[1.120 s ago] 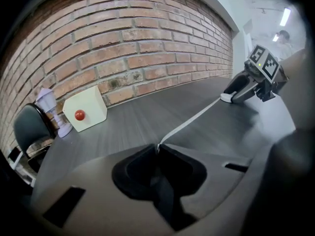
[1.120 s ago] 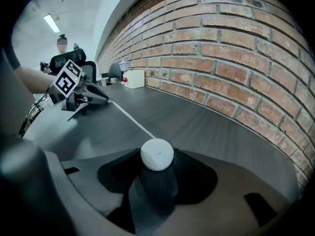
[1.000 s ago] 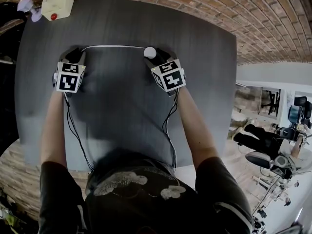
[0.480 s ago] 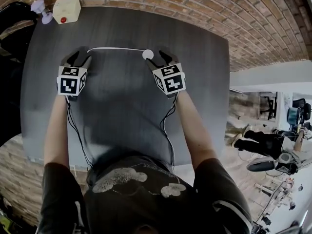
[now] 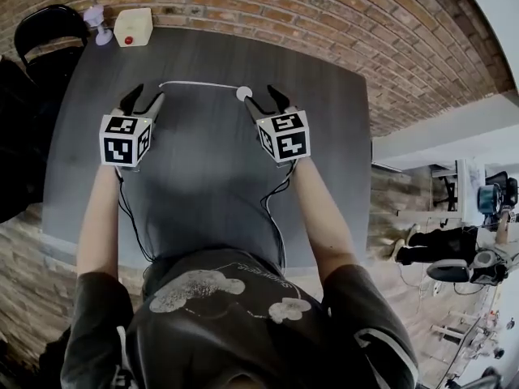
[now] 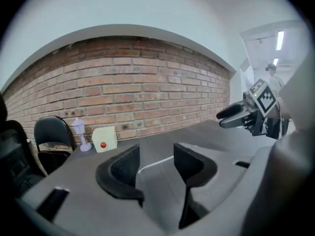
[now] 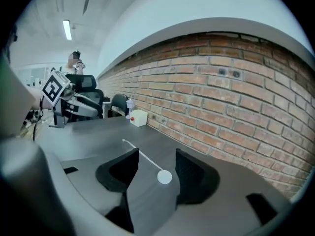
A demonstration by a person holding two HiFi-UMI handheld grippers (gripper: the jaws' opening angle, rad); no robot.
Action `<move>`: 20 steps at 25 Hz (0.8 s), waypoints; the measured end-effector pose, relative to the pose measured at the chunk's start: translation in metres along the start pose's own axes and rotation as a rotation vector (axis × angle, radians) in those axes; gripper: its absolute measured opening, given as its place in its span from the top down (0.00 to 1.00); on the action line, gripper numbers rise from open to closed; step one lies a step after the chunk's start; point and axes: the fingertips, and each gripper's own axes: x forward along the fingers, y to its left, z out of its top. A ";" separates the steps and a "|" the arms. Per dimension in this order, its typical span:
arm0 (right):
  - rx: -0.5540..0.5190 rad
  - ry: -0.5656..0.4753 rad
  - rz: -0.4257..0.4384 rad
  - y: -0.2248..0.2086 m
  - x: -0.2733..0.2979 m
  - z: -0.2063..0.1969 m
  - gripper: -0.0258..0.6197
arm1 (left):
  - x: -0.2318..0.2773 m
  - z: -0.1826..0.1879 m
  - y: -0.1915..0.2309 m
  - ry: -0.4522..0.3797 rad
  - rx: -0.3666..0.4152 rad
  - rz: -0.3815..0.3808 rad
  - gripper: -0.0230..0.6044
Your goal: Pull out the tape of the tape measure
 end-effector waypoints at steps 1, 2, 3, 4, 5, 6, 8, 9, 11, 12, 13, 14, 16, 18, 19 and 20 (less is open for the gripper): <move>-0.013 -0.010 0.007 0.005 -0.009 0.004 0.57 | -0.010 0.005 -0.005 -0.017 0.001 0.005 0.61; -0.024 -0.022 0.015 0.009 -0.019 0.008 0.57 | -0.020 0.011 -0.011 -0.032 0.003 0.012 0.61; -0.034 -0.034 0.022 0.012 -0.029 0.012 0.57 | -0.029 0.016 -0.017 -0.045 0.004 0.019 0.61; -0.040 -0.047 0.027 0.014 -0.039 0.016 0.58 | -0.038 0.021 -0.024 -0.056 0.004 0.027 0.61; -0.046 -0.061 0.028 0.016 -0.049 0.019 0.59 | -0.047 0.024 -0.031 -0.066 0.002 0.036 0.61; -0.052 -0.076 0.026 0.018 -0.058 0.023 0.60 | -0.055 0.026 -0.037 -0.077 -0.001 0.046 0.63; -0.064 -0.105 0.014 0.021 -0.074 0.027 0.67 | -0.072 0.029 -0.048 -0.097 -0.011 0.063 0.66; -0.067 -0.119 0.008 0.022 -0.082 0.028 0.72 | -0.079 0.029 -0.053 -0.105 -0.014 0.071 0.68; -0.059 -0.143 0.005 0.025 -0.097 0.029 0.78 | -0.094 0.030 -0.065 -0.117 -0.015 0.090 0.71; -0.050 -0.155 0.008 0.026 -0.105 0.029 0.81 | -0.101 0.031 -0.070 -0.125 -0.014 0.108 0.74; -0.039 -0.166 0.013 0.027 -0.112 0.028 0.83 | -0.109 0.030 -0.073 -0.134 -0.015 0.131 0.78; -0.028 -0.175 0.020 0.028 -0.120 0.027 0.84 | -0.117 0.030 -0.076 -0.145 -0.019 0.157 0.81; -0.004 -0.190 0.038 0.030 -0.135 0.023 0.87 | -0.132 0.028 -0.084 -0.161 -0.031 0.203 0.87; 0.024 -0.201 0.056 0.031 -0.151 0.018 0.89 | -0.145 0.024 -0.095 -0.167 -0.045 0.233 0.91; 0.036 -0.208 0.062 0.031 -0.159 0.015 0.90 | -0.151 0.021 -0.102 -0.168 -0.051 0.240 0.93; 0.044 -0.213 0.066 0.031 -0.167 0.012 0.90 | -0.157 0.018 -0.111 -0.170 -0.057 0.241 0.94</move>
